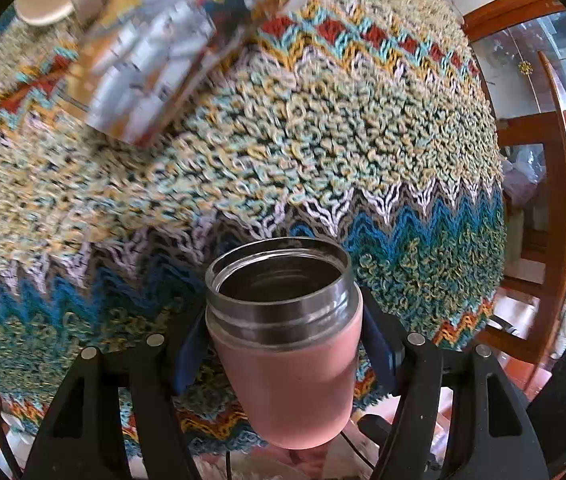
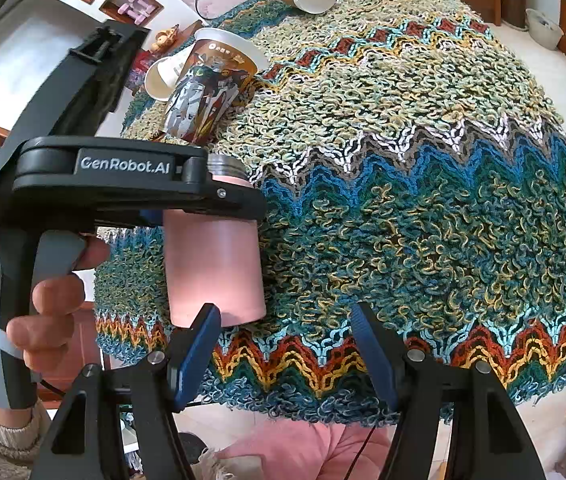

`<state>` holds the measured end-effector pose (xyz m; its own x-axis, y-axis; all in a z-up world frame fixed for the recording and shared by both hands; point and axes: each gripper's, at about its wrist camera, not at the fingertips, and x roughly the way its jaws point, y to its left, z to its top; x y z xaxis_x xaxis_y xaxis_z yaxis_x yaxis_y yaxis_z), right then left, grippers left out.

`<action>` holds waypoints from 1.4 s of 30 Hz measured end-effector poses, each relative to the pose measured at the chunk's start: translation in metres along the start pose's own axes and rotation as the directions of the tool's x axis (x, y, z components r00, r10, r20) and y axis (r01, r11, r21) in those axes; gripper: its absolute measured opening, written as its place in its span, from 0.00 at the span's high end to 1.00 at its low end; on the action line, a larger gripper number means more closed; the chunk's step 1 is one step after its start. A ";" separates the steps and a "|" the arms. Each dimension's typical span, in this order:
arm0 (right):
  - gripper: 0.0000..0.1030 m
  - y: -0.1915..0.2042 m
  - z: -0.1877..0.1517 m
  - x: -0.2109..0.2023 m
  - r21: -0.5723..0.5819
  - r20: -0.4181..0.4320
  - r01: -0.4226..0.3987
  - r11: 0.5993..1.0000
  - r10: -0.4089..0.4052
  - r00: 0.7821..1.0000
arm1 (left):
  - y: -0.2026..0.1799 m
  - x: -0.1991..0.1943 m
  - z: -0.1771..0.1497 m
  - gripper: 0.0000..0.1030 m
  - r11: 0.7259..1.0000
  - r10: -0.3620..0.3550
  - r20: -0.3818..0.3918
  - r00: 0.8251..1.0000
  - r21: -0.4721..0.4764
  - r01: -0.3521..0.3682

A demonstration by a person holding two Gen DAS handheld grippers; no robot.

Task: Flip cup upright
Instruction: 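Turn the tumbler mouth-up with the left tool while the right tool releases, then lower the tumbler mouth-up onto the blanket and open the left tool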

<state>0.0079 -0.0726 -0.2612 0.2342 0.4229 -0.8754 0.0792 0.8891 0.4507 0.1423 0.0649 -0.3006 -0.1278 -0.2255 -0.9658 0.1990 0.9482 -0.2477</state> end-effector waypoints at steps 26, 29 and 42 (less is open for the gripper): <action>0.34 0.029 0.017 0.023 -0.104 0.019 0.022 0.994 -0.020 1.000 | 0.010 -0.074 -0.005 0.32 0.989 0.131 0.422 0.897 0.011 -0.150; 0.34 0.030 0.018 0.023 -0.111 0.022 0.021 0.994 -0.018 1.000 | 0.008 -0.078 -0.018 0.32 0.983 0.150 0.483 0.863 0.025 -0.184; 0.34 0.036 0.020 0.026 -0.155 0.029 0.044 0.987 -0.040 0.999 | 0.004 -0.065 -0.046 0.32 0.971 0.151 0.560 0.815 0.072 -0.229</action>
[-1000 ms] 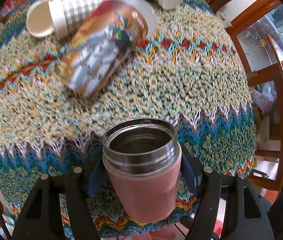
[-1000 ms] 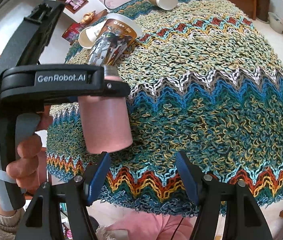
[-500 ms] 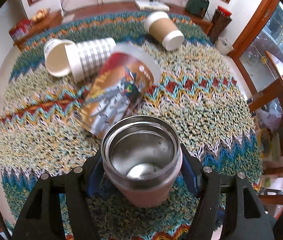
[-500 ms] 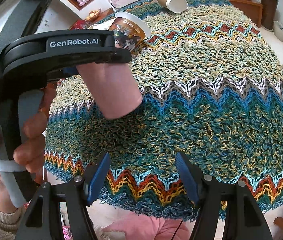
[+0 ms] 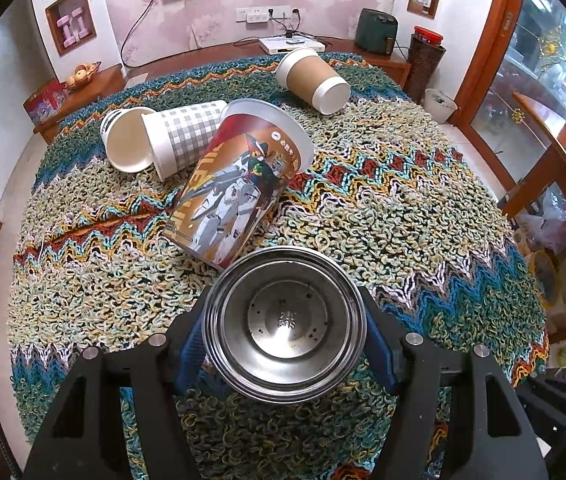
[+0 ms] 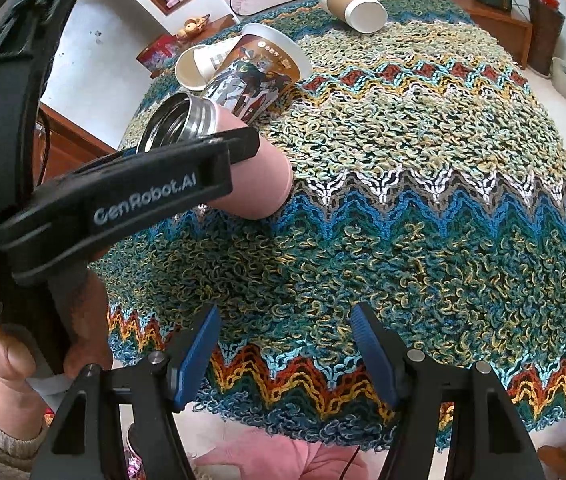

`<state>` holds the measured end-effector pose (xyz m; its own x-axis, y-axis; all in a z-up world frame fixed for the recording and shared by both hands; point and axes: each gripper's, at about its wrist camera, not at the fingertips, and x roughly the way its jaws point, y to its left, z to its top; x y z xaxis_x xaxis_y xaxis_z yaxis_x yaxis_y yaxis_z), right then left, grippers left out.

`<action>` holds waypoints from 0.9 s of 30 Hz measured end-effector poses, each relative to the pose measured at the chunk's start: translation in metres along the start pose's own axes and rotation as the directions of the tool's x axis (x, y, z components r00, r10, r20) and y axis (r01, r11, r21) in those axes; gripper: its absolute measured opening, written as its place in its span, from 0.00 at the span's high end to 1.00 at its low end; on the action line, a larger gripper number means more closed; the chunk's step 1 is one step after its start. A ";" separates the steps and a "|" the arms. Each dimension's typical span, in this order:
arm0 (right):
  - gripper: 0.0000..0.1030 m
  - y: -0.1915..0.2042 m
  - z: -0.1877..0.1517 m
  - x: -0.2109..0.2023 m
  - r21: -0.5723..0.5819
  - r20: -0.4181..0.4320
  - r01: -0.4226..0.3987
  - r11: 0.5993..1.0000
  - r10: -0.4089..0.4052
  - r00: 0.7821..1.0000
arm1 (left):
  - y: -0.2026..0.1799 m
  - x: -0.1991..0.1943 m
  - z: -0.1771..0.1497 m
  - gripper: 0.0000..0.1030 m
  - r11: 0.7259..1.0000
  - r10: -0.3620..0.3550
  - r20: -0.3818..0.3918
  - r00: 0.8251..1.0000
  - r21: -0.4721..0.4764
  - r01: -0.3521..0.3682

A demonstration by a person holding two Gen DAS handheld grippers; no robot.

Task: Flip cup upright
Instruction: 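Lower the tumbler mouth-up onto the blanket and open the left tool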

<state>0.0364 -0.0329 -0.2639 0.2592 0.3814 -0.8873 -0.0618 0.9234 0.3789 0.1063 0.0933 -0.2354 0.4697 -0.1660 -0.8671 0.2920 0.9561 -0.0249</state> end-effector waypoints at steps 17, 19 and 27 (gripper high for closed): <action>0.34 0.006 0.004 0.003 -0.030 0.005 0.013 0.999 -0.013 1.000 | -0.012 0.004 0.000 0.32 0.999 0.025 -0.047 0.999 0.038 -0.023; 0.34 0.006 0.004 0.003 -0.031 0.005 0.014 0.999 -0.014 1.000 | -0.015 0.005 0.000 0.32 0.998 0.041 -0.051 0.998 0.054 -0.038; 0.34 0.008 0.004 -0.001 -0.047 0.013 0.025 0.999 -0.024 1.000 | -0.012 0.005 0.000 0.31 0.999 0.051 -0.083 0.995 0.021 -0.050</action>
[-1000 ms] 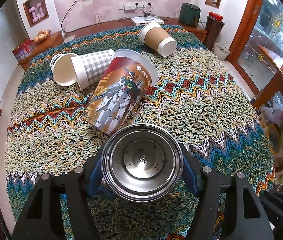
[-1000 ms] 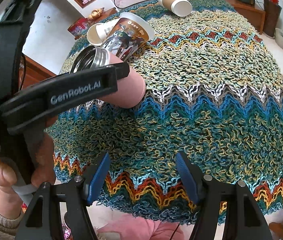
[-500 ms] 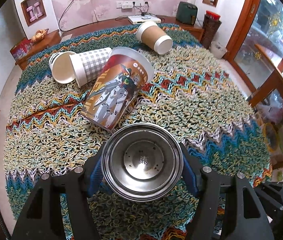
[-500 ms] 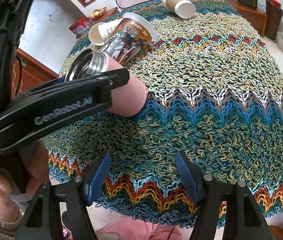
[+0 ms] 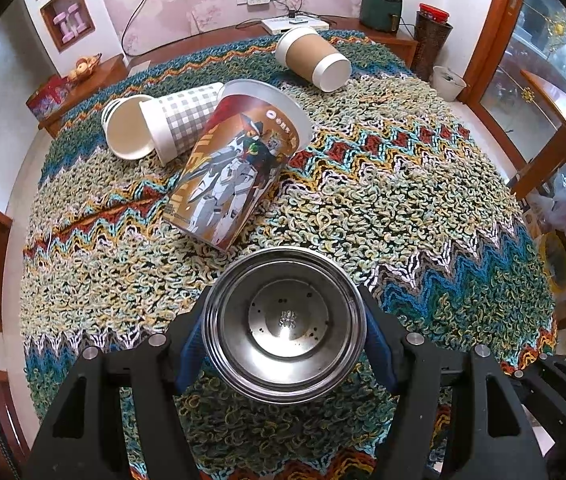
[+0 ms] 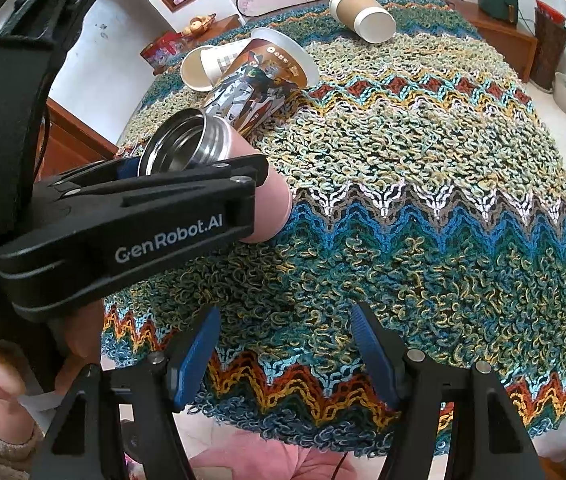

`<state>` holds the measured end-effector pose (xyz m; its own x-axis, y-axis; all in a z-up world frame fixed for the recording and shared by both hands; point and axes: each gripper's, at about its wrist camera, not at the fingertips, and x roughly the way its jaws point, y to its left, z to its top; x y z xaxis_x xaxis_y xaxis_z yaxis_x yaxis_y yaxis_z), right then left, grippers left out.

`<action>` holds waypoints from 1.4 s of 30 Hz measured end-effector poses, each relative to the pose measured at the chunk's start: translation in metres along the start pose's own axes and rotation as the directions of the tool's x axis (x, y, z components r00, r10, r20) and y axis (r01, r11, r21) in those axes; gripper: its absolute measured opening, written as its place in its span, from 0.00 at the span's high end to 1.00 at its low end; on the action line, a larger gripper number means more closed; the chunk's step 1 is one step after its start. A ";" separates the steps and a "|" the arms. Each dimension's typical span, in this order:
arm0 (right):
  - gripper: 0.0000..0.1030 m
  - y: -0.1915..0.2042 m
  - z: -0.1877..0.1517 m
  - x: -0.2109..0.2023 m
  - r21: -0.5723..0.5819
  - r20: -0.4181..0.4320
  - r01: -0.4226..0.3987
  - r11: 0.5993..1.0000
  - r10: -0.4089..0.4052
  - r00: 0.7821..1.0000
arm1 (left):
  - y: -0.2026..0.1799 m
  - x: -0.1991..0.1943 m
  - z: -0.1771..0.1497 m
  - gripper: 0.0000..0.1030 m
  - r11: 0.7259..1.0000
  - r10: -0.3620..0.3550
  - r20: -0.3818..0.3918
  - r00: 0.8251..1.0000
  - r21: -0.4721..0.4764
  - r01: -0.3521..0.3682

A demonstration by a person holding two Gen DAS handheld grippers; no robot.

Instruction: Flip cup upright

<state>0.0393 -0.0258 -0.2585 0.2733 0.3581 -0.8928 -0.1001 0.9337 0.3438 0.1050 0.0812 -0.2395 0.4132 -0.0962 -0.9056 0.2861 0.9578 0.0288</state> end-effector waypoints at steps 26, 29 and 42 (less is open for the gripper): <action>0.34 0.043 0.012 -0.074 -0.066 0.081 0.041 0.997 -0.036 0.996 | 0.039 -0.107 -0.005 0.15 0.990 0.081 0.080 0.993 -0.126 -0.070; 0.34 0.049 0.014 -0.087 -0.064 0.098 0.059 0.996 -0.052 0.994 | 0.046 -0.123 -0.009 0.15 0.984 0.100 0.086 0.991 -0.154 -0.086; 0.34 0.069 0.040 -0.138 -0.040 0.202 0.213 0.976 -0.201 0.959 | 0.064 -0.179 -0.011 0.15 0.960 0.157 0.117 0.981 -0.252 -0.124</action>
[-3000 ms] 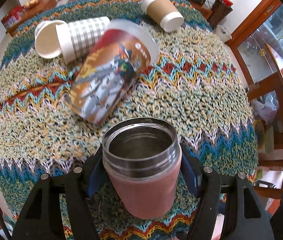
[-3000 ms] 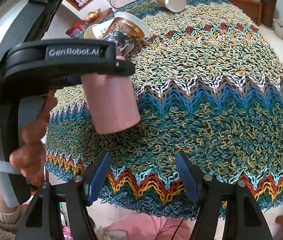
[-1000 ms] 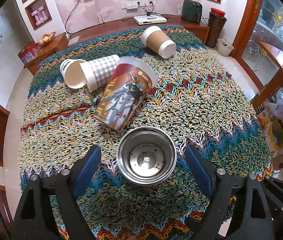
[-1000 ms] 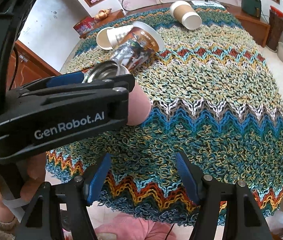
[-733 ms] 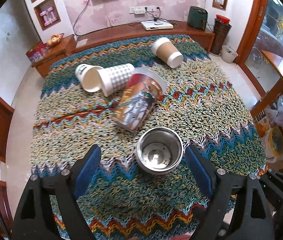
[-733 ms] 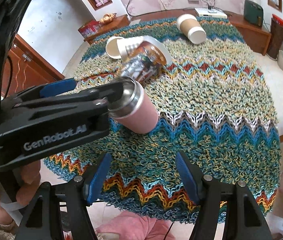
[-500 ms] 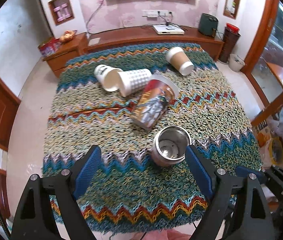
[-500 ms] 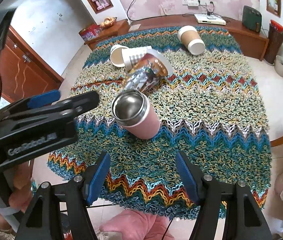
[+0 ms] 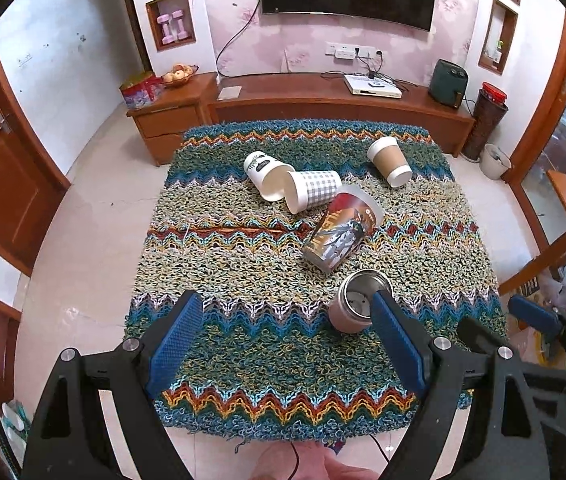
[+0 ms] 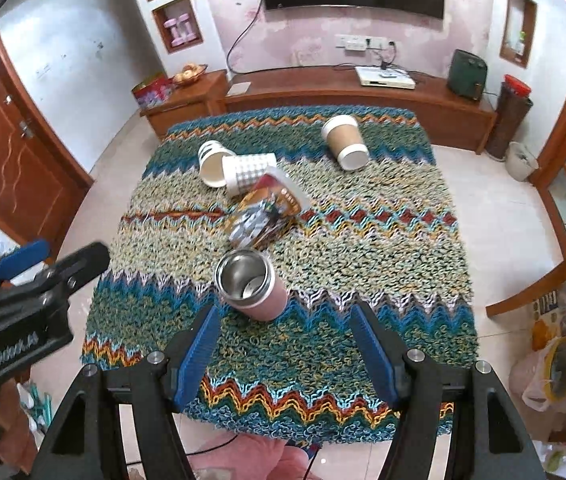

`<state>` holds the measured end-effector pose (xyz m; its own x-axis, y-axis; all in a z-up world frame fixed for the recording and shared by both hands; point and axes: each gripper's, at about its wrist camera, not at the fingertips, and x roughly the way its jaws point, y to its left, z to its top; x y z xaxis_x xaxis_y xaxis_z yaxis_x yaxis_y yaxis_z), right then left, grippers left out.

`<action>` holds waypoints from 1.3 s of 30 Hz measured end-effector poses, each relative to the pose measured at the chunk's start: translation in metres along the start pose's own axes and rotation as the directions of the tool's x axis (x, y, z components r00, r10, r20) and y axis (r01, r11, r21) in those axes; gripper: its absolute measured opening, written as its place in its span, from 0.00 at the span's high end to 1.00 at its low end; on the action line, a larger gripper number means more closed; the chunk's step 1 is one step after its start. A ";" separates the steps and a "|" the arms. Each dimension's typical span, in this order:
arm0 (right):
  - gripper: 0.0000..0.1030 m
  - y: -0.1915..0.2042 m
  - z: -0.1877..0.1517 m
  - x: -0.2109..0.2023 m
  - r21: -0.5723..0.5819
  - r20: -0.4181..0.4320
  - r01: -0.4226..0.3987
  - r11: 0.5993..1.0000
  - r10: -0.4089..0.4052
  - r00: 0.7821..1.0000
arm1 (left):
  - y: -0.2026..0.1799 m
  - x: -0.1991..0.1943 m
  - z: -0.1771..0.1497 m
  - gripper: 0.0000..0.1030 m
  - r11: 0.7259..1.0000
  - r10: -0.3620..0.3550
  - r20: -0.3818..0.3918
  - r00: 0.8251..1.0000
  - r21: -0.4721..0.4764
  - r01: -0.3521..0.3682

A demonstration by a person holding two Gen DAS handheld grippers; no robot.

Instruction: Flip cup upright

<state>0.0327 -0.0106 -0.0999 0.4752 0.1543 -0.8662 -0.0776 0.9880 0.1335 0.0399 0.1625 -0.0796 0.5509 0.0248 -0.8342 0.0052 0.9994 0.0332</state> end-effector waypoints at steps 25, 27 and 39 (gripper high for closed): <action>0.30 0.005 0.034 -0.061 0.039 0.155 0.082 0.996 -0.087 0.984 | -0.003 -0.034 0.012 0.15 1.000 -0.012 0.039 0.999 0.007 0.012; 0.30 0.006 0.034 -0.064 0.032 0.163 0.086 0.996 -0.090 0.983 | -0.003 -0.036 0.013 0.15 1.000 -0.008 0.047 0.999 0.006 0.007; 0.30 0.008 0.032 -0.067 0.015 0.172 0.101 0.995 -0.102 0.980 | -0.001 -0.043 0.010 0.15 1.000 0.005 0.056 0.998 -0.004 -0.004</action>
<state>0.0279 -0.0130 -0.0252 0.6244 0.0515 -0.7794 -0.0164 0.9985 0.0529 0.0245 0.1602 -0.0386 0.5972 0.0281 -0.8016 -0.0006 0.9994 0.0346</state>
